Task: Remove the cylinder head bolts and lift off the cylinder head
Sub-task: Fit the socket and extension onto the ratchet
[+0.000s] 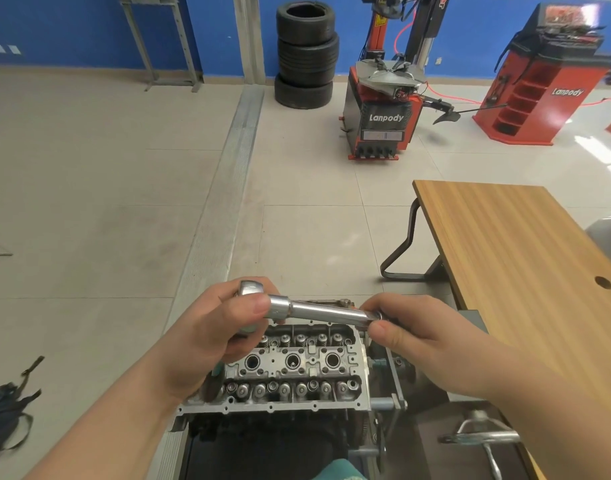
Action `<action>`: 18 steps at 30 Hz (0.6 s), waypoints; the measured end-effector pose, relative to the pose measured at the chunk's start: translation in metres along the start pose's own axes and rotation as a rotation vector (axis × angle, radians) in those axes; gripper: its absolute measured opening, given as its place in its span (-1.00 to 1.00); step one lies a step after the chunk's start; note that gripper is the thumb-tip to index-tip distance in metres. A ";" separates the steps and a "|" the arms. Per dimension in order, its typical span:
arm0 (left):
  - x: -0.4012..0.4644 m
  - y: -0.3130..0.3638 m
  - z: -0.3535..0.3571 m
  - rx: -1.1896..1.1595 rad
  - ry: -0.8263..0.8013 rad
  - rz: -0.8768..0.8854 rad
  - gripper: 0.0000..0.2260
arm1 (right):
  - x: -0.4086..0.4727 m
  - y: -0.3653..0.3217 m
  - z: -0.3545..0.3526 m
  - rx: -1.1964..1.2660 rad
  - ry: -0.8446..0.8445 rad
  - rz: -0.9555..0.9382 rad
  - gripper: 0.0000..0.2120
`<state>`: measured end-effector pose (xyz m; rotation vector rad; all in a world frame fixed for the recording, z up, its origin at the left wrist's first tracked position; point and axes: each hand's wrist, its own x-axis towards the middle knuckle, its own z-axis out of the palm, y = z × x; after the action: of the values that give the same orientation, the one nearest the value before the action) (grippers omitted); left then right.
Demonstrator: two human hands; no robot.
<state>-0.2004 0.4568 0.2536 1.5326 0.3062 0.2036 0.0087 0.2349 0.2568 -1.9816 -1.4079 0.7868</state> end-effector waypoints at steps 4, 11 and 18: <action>0.001 -0.001 -0.006 0.042 -0.020 0.069 -0.71 | -0.002 -0.012 -0.003 -0.112 -0.023 -0.018 -0.73; 0.001 0.000 -0.008 0.192 -0.049 0.162 -0.75 | 0.001 -0.021 -0.010 -0.153 -0.128 -0.004 -0.62; 0.005 -0.003 -0.005 0.137 0.006 0.130 -0.77 | 0.003 -0.015 -0.003 -0.268 -0.044 -0.041 -0.46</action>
<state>-0.1978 0.4633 0.2503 1.6896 0.2289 0.2948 0.0028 0.2411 0.2697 -2.1370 -1.6471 0.6555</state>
